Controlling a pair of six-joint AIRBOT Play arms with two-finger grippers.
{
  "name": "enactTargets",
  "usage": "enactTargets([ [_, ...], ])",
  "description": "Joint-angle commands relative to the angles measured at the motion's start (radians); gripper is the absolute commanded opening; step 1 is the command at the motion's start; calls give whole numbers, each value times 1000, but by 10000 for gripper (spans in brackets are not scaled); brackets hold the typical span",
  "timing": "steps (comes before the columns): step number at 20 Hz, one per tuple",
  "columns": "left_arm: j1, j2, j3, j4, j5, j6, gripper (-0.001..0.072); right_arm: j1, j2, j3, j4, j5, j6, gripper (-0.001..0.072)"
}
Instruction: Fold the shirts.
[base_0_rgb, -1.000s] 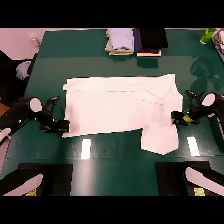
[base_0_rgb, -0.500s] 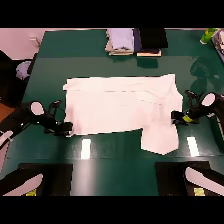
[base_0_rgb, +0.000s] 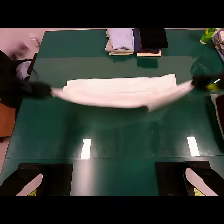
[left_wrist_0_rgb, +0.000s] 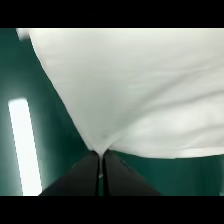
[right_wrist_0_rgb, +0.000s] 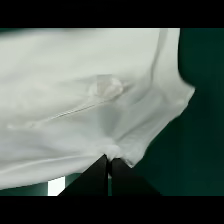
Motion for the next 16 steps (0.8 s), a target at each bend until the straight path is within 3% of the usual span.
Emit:
enactTargets([
  [1, 1, 61, 448, 86, -27, 3, 28, 7, 138, 280, -11, -56, -3, 16],
  [4, 1, 61, 747, 91, -21, 3, 27, -21, 216, 457, -10, -73, -21, 16],
  [8, 1, 61, 919, 124, 39, -1, 27, -119, 240, 628, -10, -45, -21, 15],
  [11, 1, 50, 921, 130, 89, -1, 27, -171, 156, 795, -6, 79, -21, 14],
  [13, 1, 3, 914, 132, 54, 0, 26, -188, 61, 912, 11, 189, -21, 14],
  [16, 1, -69, 740, 135, 16, 0, 27, -185, -48, 904, 105, 259, -21, 14],
])
